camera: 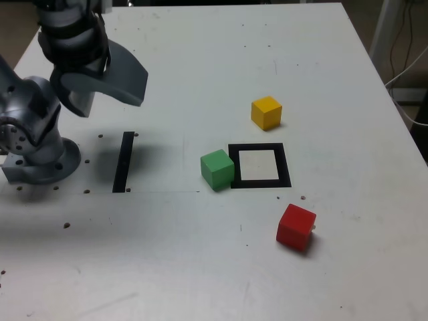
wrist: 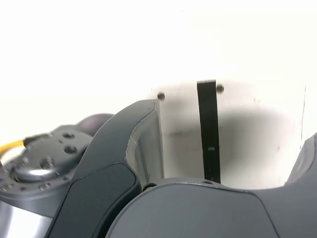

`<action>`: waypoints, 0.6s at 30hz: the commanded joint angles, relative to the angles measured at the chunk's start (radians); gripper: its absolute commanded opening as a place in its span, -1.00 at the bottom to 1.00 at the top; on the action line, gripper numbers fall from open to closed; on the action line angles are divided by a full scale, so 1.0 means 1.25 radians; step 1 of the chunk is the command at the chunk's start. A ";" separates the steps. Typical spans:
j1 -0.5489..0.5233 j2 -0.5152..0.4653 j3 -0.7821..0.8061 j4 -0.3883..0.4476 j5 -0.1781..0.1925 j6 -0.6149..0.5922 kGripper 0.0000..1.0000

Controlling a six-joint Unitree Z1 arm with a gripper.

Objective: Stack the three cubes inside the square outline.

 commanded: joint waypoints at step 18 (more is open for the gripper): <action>-0.118 0.127 -0.158 -0.029 -0.179 -0.045 0.98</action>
